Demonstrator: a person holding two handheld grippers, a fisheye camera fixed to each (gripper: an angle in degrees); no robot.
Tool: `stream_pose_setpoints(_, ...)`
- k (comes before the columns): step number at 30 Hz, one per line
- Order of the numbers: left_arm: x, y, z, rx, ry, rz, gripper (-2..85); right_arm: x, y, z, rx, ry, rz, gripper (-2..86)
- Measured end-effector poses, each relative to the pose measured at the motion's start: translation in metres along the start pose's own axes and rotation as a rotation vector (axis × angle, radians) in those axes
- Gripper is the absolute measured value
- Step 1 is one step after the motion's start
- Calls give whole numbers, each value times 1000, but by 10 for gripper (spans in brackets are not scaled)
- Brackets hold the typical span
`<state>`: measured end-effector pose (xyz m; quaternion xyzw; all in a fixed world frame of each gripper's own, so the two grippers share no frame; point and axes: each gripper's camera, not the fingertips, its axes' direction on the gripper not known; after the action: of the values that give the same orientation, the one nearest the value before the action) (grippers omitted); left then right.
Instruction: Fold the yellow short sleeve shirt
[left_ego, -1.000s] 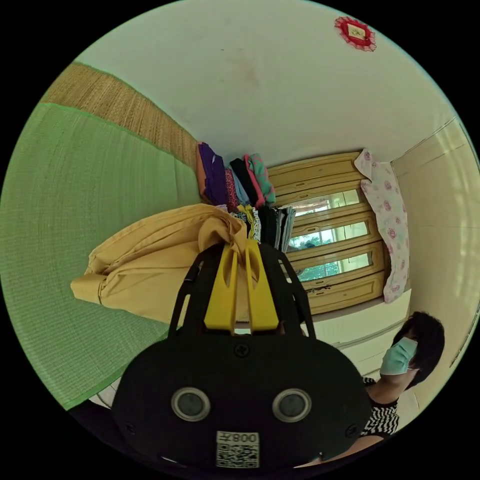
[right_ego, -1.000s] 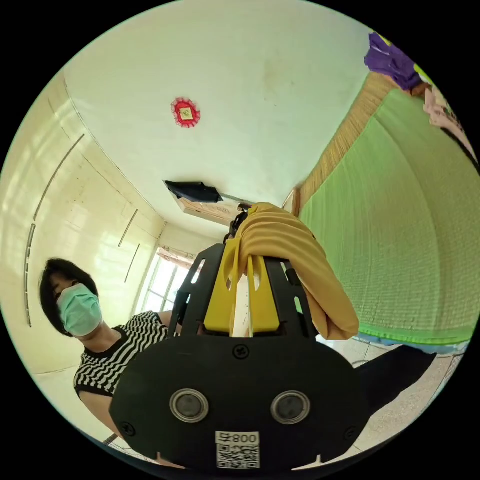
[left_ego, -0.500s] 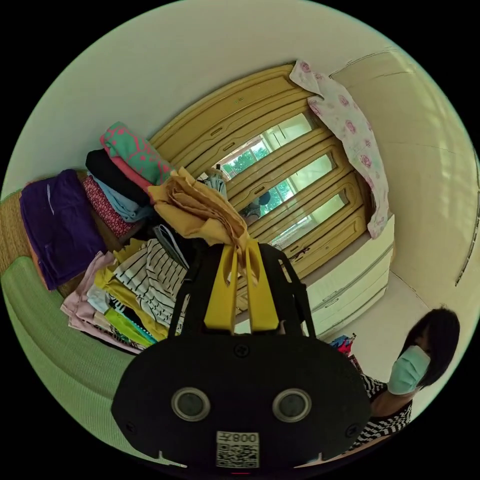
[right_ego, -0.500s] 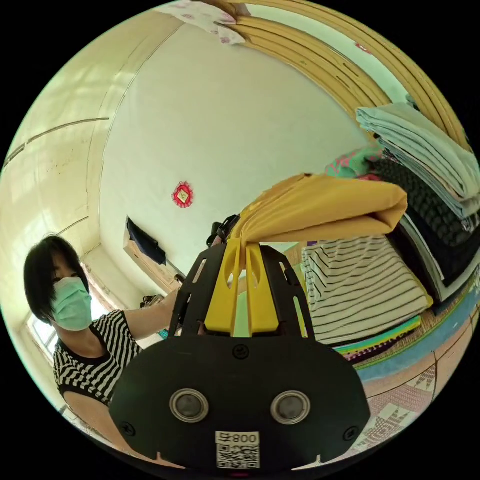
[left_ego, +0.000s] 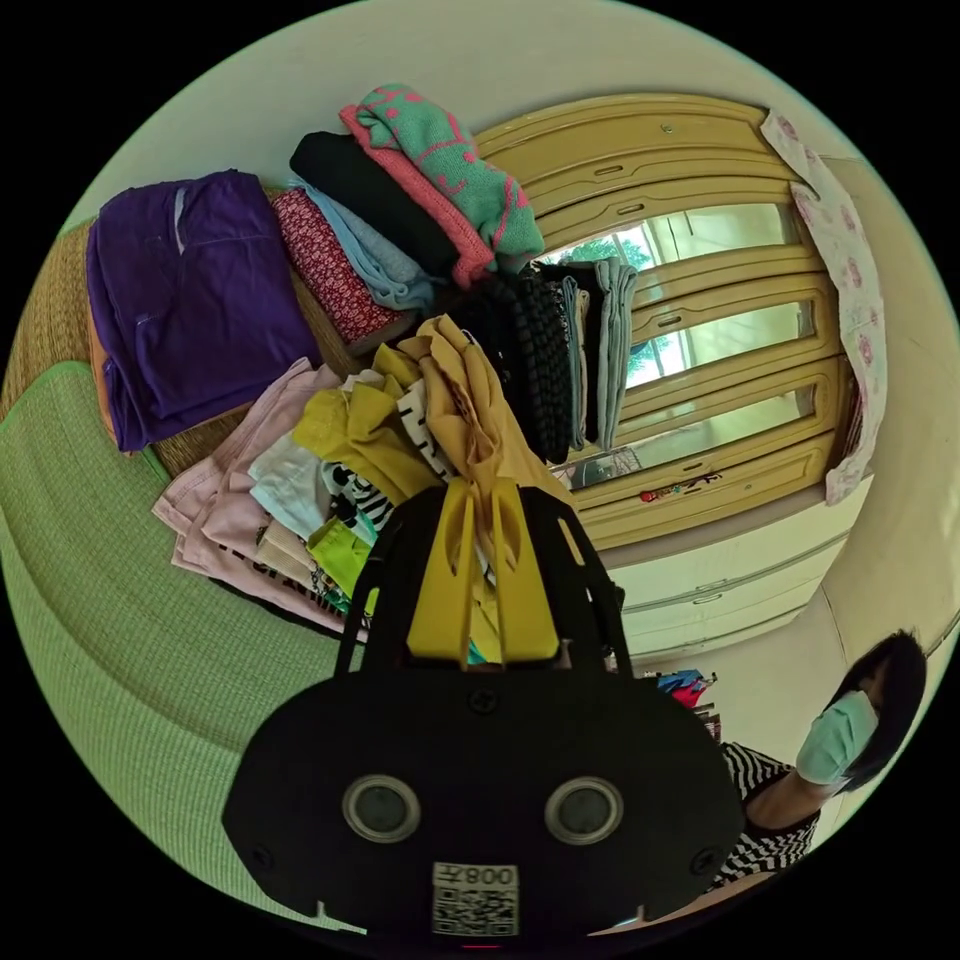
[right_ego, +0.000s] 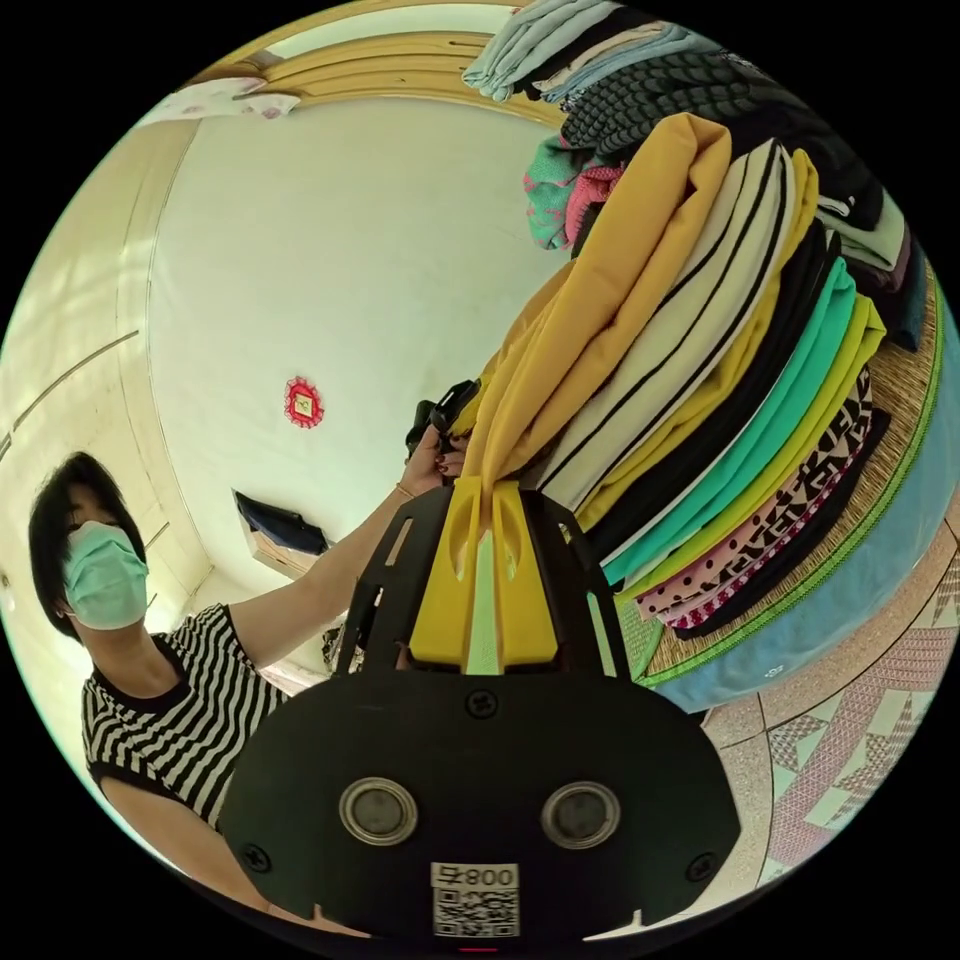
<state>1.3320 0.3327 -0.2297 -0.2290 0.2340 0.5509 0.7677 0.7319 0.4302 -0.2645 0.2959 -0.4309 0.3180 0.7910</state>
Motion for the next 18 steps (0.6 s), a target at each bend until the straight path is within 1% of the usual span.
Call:
stream_pose_setpoints(5, 34, -24, -20, 68, -17, -10, 33, 24, 7, -11, 15, -55, 29, 16)
stream_pose_setpoints(7, 58, -29, -37, 148, -70, 11, 30, 26, 11, -20, 37, -57, 27, 16)
stream_pose_setpoints(10, 96, -38, -53, 214, -138, 65, 17, 21, 20, -42, 62, -20, 17, 11)
stream_pose_setpoints(14, 144, -54, -55, 249, -122, 165, 7, -17, 9, -102, 164, 170, -69, 3)
stream_pose_setpoints(16, 173, -68, -41, 215, -119, 226, 4, -41, -19, -121, 194, 244, -139, 2)
stream_pose_setpoints(18, 190, -78, -28, 178, -141, 263, 4, -67, -72, -127, 183, 331, -216, 1)
